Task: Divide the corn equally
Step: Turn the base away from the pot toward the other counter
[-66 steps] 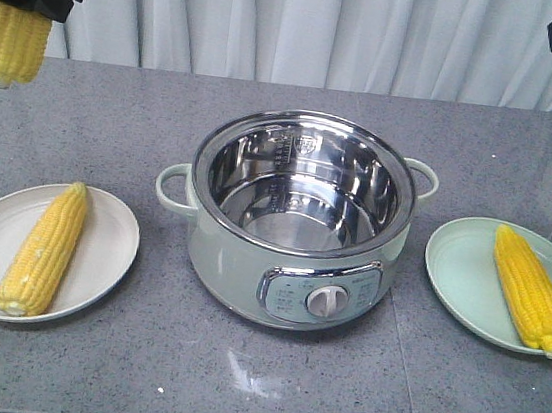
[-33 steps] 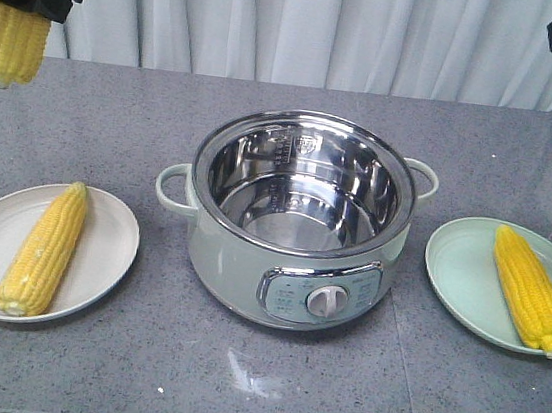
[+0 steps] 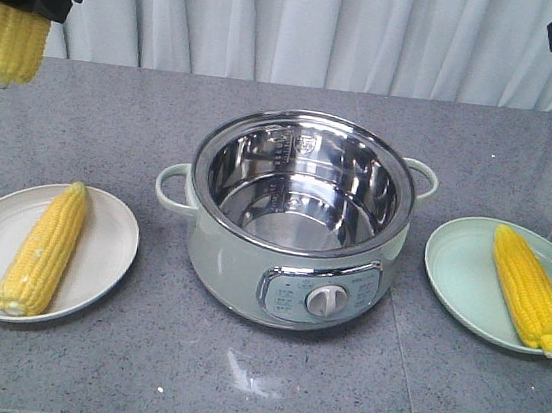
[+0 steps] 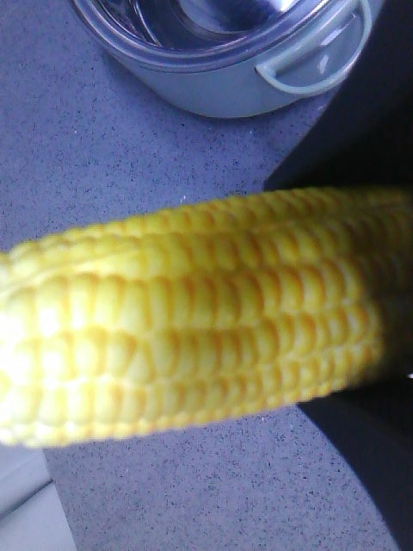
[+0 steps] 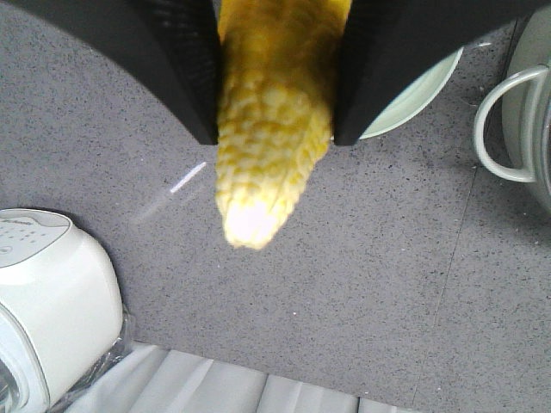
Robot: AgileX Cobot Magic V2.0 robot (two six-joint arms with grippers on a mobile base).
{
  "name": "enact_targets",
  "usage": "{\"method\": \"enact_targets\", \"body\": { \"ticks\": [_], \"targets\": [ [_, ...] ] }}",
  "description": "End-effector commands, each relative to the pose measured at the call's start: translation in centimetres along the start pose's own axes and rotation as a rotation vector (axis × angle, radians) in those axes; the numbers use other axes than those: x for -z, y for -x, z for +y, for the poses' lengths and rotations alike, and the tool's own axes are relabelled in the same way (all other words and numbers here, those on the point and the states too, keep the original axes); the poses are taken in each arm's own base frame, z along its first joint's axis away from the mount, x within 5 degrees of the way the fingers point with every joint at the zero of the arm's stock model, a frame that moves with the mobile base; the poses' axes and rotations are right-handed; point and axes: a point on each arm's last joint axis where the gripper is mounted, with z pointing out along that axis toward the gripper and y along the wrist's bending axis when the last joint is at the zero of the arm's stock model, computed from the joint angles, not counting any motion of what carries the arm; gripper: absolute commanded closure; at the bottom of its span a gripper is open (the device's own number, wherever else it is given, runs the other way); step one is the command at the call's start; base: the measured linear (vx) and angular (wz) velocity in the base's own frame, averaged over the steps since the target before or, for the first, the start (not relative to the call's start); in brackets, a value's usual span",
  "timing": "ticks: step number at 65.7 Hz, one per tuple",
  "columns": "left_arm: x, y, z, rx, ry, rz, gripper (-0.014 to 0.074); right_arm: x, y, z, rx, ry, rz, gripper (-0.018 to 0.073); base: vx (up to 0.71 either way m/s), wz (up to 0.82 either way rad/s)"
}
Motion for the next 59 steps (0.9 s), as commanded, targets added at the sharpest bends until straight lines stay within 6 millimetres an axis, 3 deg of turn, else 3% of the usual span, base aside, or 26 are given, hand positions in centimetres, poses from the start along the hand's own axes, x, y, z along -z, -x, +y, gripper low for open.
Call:
{"method": "enact_targets", "body": {
  "ticks": [1,31,59],
  "targets": [
    [2.53,0.59,0.27,0.014,0.01,-0.106,0.0377,2.54,0.81,-1.1,-0.011,-0.043,-0.121,0.0337,0.0,0.0],
    [2.53,0.59,0.27,0.014,0.01,-0.106,0.0377,2.54,0.81,-1.1,-0.011,-0.043,-0.121,0.0337,0.0,-0.07],
    [2.53,0.59,0.27,0.014,0.01,-0.106,0.0377,2.54,0.81,-1.1,-0.011,-0.043,-0.121,0.0337,0.01,-0.32]
  ]
}}
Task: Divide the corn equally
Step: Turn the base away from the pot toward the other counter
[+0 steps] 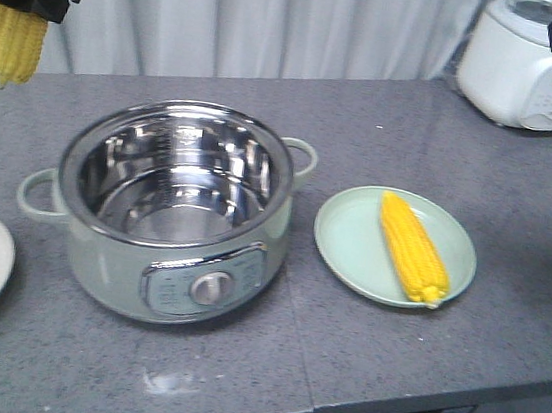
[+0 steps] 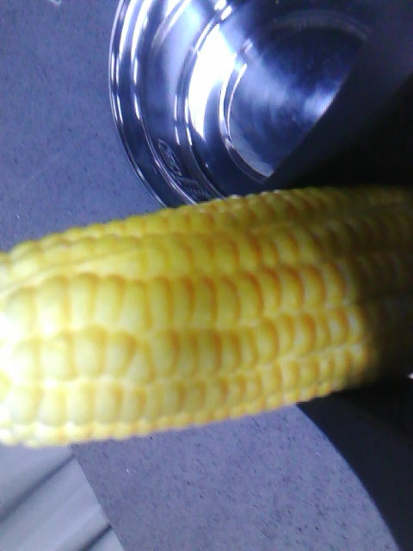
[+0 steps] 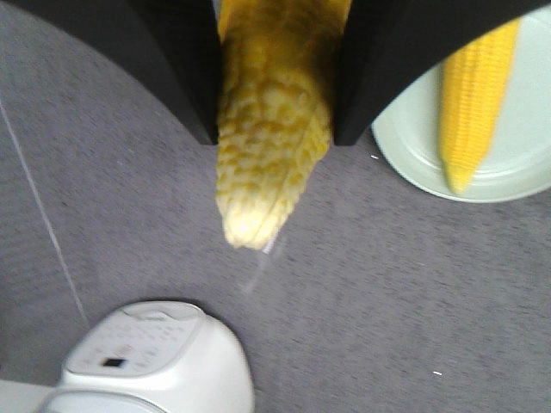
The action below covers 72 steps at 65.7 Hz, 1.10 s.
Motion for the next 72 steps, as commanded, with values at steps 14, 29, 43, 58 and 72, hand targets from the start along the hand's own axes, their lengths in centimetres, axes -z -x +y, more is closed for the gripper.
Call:
{"method": "enact_targets", "body": {
  "ticks": [14,29,43,58,72],
  "targets": [
    [2.53,0.62,0.19,0.014,0.006,-0.111,0.0377,2.54,0.81,-1.1,-0.011,-0.043,-0.121,0.0337,0.01,-0.36],
    [2.53,0.62,0.19,0.014,0.006,-0.111,0.0377,2.54,0.81,-1.1,-0.011,-0.043,-0.121,0.0337,0.01,-0.34],
    [2.53,0.62,0.19,0.014,0.006,-0.111,0.0377,2.54,0.81,-1.1,-0.011,-0.043,-0.121,0.0337,0.01,-0.34],
    [2.53,0.62,0.19,0.014,0.006,-0.111,0.0377,2.54,0.82,-1.1,-0.011,-0.043,-0.122,0.0337,0.01,-0.39],
    [2.53,0.62,0.19,0.014,0.006,-0.111,0.0377,2.54,0.82,-1.1,-0.011,-0.043,-0.122,0.0337,0.01,-0.43]
  ]
}}
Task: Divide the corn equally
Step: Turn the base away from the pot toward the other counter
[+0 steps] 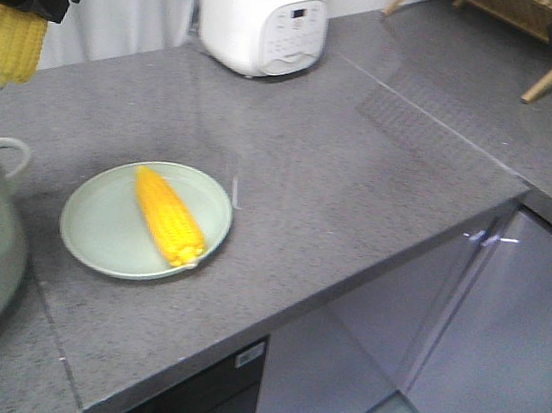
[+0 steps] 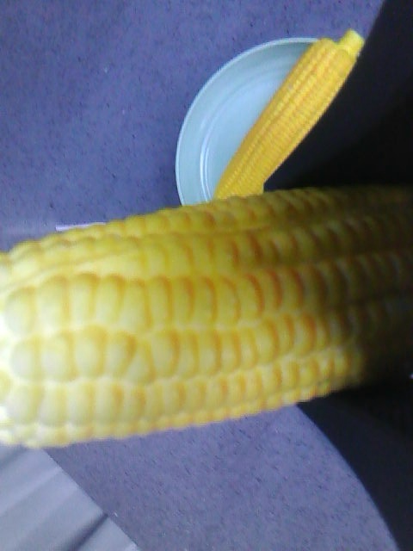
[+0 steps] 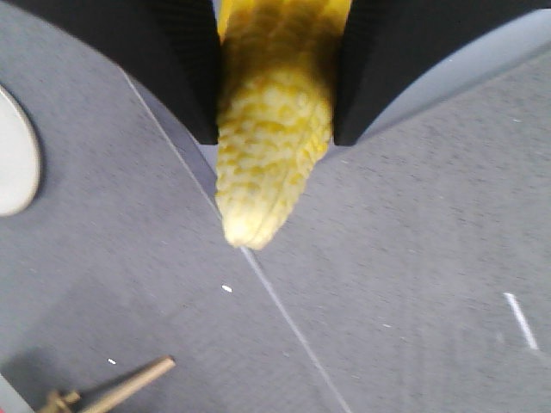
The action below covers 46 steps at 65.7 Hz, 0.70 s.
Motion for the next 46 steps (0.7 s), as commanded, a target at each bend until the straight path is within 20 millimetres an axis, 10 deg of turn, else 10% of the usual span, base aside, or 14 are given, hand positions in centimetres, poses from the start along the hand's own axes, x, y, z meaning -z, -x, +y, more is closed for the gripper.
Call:
{"method": "enact_targets", "body": {
  "ticks": [1,46],
  "targets": [
    [2.53,0.62,0.19,0.014,0.006,-0.111,0.0377,2.54,0.82,-1.1,-0.011,-0.043,-0.122,0.0337,0.01,-0.43],
    [2.53,0.62,0.19,0.014,0.006,-0.111,0.0377,2.54,0.81,-1.1,-0.011,-0.043,-0.121,0.0337,0.02,-0.41]
  ]
}}
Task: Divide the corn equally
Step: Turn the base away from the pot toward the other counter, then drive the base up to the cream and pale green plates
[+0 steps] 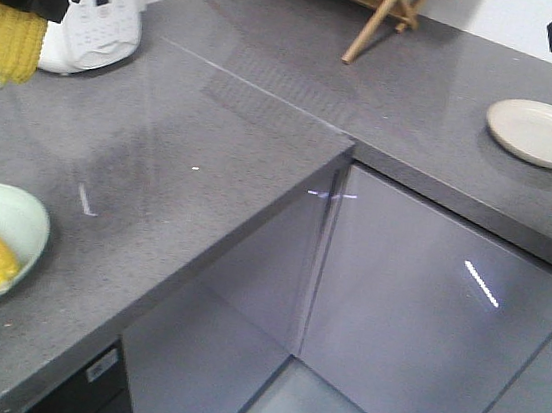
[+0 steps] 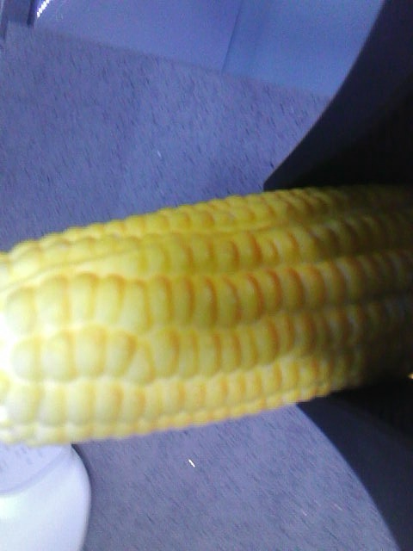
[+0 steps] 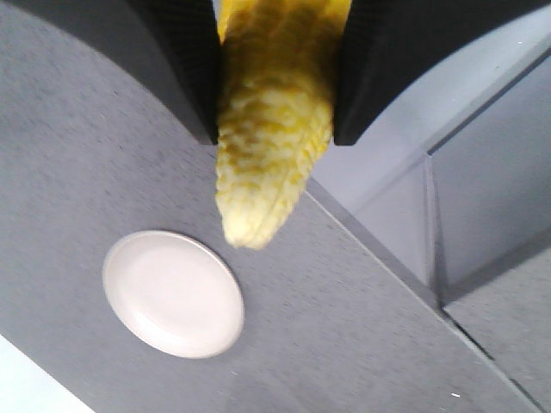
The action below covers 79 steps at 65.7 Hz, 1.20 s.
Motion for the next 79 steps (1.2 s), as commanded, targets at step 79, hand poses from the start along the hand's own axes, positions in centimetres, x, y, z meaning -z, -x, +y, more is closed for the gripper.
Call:
{"method": "enact_targets", "body": {
  "ticks": [79],
  "targets": [
    [2.53,0.62,0.19,0.014,0.006,-0.111,0.0377,2.54,0.81,-1.1,-0.011,-0.043,-0.122,0.0337,0.0,-0.39]
  ]
}}
